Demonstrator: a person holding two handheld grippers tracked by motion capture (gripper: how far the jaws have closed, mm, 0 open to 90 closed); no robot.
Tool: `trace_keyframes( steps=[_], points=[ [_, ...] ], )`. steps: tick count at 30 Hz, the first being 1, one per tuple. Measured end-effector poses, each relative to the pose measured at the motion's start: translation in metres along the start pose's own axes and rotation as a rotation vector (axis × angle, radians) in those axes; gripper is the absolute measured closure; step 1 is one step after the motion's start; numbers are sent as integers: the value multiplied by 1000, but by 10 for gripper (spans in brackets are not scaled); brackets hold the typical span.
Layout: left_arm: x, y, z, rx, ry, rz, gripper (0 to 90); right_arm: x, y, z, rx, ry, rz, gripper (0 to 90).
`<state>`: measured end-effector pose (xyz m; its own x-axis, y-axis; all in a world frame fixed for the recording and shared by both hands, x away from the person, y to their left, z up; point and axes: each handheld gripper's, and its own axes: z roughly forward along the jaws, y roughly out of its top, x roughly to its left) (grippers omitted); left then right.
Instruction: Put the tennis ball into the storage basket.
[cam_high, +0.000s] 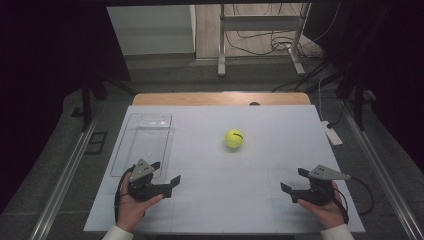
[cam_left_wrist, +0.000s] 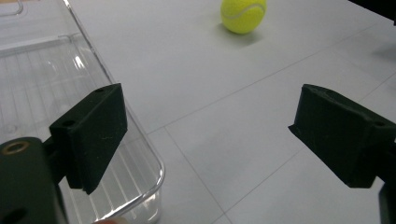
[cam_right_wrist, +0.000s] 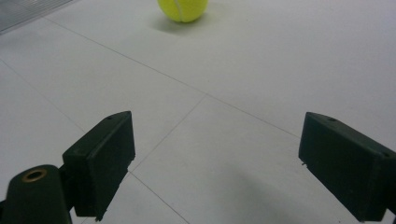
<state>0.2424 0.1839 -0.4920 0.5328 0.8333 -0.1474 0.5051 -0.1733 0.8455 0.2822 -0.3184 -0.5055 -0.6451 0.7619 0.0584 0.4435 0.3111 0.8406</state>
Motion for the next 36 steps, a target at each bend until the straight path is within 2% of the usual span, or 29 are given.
trace_keyframes(
  steps=[8,15,19,26,33,36],
  points=[
    [-2,10,2,-1,2,-6,108,-2,0,1,-3,0,3,112],
    [-8,21,4,16,-7,7,109,-1,0,0,-6,-8,0,115],
    [-8,26,7,34,14,22,112,-2,0,0,-3,-8,-1,115],
    [-9,36,13,26,-19,37,113,-3,1,3,2,0,-2,115],
    [-12,49,14,13,-38,68,112,-3,-1,4,10,-7,5,115],
    [-11,52,14,12,-43,70,111,-3,0,5,8,-10,0,116]
  ],
)
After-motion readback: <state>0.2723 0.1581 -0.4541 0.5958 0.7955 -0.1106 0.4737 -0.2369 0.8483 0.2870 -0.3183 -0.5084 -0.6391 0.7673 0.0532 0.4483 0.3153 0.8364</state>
